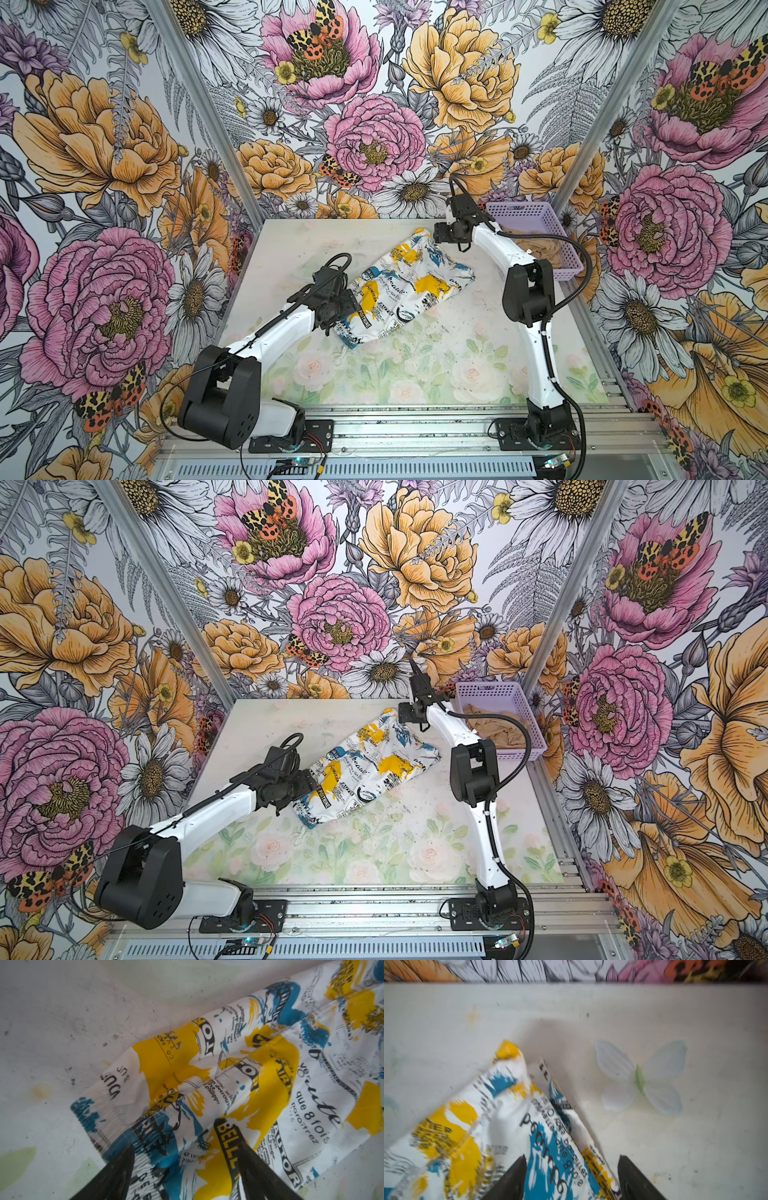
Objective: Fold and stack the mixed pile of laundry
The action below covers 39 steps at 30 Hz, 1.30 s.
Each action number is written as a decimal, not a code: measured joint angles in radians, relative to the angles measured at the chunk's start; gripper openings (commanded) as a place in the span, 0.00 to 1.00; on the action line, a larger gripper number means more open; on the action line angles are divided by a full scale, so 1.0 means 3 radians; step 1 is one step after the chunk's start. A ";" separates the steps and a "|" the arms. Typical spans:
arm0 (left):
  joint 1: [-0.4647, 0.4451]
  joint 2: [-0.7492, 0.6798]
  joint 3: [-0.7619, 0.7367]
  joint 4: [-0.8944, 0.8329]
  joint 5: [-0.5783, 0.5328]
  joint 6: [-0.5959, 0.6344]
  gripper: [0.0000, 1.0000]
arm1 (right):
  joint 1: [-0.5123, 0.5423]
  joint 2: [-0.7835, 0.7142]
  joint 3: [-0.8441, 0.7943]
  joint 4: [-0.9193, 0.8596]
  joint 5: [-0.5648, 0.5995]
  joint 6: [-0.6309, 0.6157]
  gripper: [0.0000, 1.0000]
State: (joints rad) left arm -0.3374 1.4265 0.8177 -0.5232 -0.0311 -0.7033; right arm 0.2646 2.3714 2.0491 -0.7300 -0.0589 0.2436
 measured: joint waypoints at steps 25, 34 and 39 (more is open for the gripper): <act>0.0127 -0.1072 -0.0684 -0.0132 -0.0022 -0.0214 0.70 | -0.0014 -0.0041 -0.0390 0.0020 0.0571 -0.0118 0.68; 0.0114 -0.1120 -0.1108 0.0163 0.0120 -0.0380 0.71 | -0.0014 -0.0242 -0.0451 0.0008 0.0570 -0.0118 0.68; 0.0161 -0.1043 -0.1138 0.0538 0.0193 -0.0394 0.70 | -0.0014 -0.0275 -0.0451 0.0008 0.0568 -0.0120 0.68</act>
State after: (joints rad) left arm -0.2890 1.1137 0.4763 -0.3618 0.0269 -0.8215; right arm 0.2604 2.2890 1.9137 -0.7277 0.1116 0.2077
